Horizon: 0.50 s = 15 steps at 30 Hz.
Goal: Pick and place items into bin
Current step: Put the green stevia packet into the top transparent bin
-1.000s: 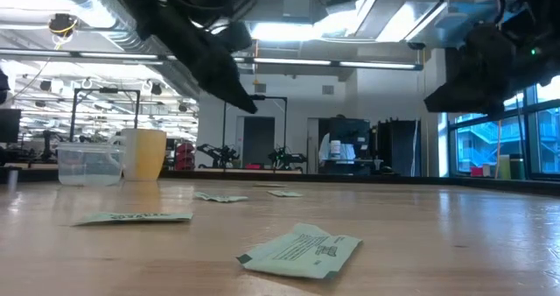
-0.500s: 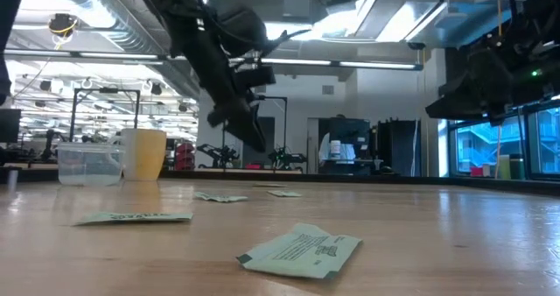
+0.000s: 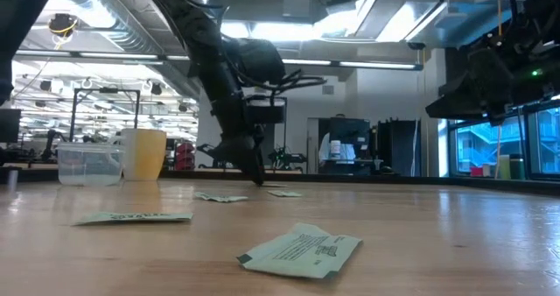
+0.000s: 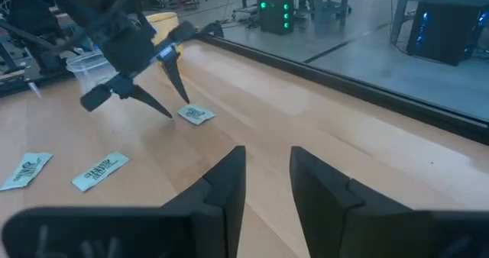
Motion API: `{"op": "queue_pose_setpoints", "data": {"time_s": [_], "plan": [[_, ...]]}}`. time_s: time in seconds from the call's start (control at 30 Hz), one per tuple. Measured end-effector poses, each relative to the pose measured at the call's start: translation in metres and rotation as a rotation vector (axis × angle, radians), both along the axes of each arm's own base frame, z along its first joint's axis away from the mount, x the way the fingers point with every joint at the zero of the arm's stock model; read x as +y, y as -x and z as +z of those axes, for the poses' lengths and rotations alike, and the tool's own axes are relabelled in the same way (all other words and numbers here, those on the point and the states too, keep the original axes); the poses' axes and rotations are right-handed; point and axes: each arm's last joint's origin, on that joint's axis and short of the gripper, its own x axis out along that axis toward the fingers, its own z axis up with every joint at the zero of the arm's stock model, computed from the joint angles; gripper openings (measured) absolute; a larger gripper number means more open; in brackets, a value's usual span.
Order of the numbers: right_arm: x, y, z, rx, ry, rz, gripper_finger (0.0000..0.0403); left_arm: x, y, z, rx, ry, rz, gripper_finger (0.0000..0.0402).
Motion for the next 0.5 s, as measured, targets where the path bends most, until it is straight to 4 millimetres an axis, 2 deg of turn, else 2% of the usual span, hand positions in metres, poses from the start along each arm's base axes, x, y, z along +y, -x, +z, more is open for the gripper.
{"op": "queue_pose_setpoints", "data": {"time_s": [0.27, 0.5], "plan": [[0.0000, 0.0000, 0.0000, 0.000, 0.001, 0.001, 0.0106, 0.0096, 0.0049, -0.0034, 0.014, 0.068, 0.070, 0.0147], [0.0000, 0.0000, 0.0000, 0.000, 0.001, 0.001, 0.0106, 0.0103, 0.0062, -0.0041, 0.028, 0.071, 0.058, 0.0110]]}}
